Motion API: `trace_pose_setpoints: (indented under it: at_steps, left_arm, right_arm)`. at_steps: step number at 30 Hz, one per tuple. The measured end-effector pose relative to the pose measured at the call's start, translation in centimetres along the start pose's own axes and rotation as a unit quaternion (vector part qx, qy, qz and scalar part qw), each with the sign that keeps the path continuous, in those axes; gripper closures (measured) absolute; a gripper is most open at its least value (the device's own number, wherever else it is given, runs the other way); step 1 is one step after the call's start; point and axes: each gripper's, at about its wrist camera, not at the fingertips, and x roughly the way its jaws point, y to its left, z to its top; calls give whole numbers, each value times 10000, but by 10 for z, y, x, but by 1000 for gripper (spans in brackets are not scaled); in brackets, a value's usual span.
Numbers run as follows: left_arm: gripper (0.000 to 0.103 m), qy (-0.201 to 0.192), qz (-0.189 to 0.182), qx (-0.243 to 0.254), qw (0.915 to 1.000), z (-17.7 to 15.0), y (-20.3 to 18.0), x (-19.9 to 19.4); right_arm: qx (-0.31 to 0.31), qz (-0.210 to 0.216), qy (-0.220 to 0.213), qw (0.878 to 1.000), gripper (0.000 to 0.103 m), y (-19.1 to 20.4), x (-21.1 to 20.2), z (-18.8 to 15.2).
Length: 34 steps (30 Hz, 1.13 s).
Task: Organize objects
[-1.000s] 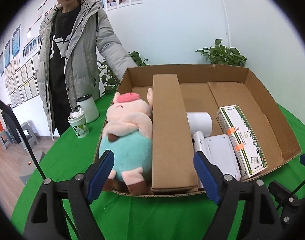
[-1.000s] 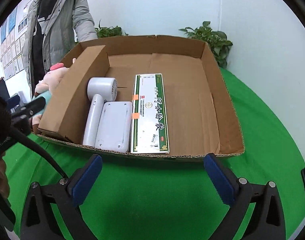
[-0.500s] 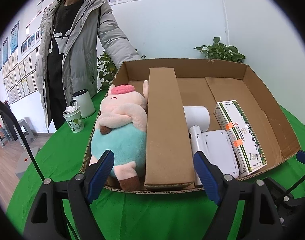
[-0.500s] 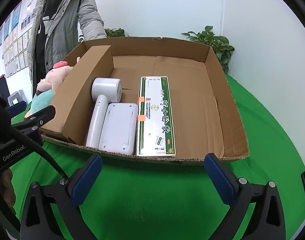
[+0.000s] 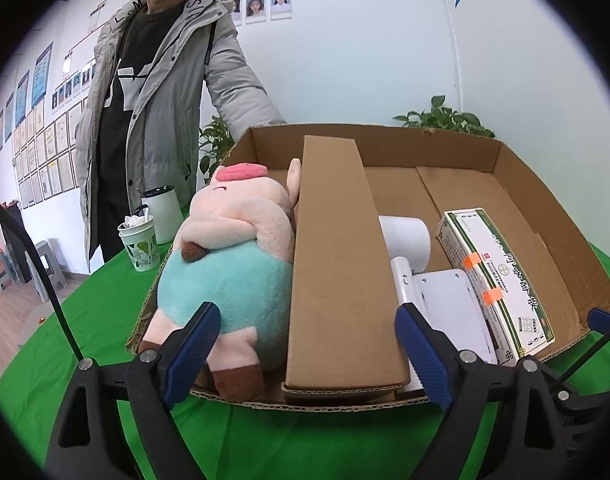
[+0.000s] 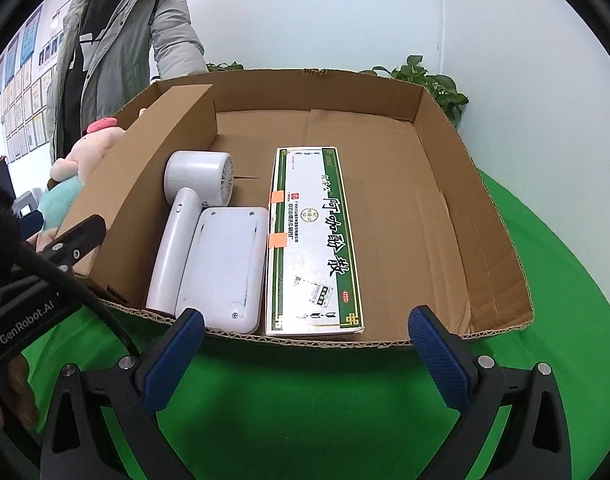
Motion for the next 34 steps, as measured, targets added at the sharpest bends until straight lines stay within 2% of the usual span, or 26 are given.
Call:
trace_pose_setpoints:
  at_steps: [2, 4, 8, 21, 26, 29, 34]
  left_arm:
    - [12, 14, -30, 14, 10000, 2, 3, -2]
    - [0, 104, -15, 9, 9999, 4, 3, 1]
    - [0, 456, 150, -44, 9988, 7, 4, 14]
    - [0, 181, 112, -14, 9998, 4, 0, 10]
    - [0, 27, 143, 117, 9998, 2, -6, 6]
    - [0, 12, 137, 169, 9998, 1, -9, 6]
    - [0, 21, 169, 108, 9998, 0, -10, 7]
  right_arm:
    - [-6, -11, -119, 9999, 0, 0, 0, -3]
    - [6, 1, -114, 9999, 0, 0, 1, -3]
    - [14, 3, -114, 9999, 0, 2, 3, -2]
    - [27, 11, -118, 9999, 0, 2, 5, -1]
    - [112, 176, -30, 9998, 0, -2, 10, -1]
    - [182, 105, 143, 9997, 0, -4, 19, -1]
    - [139, -57, -36, 9999, 0, -1, 16, -3]
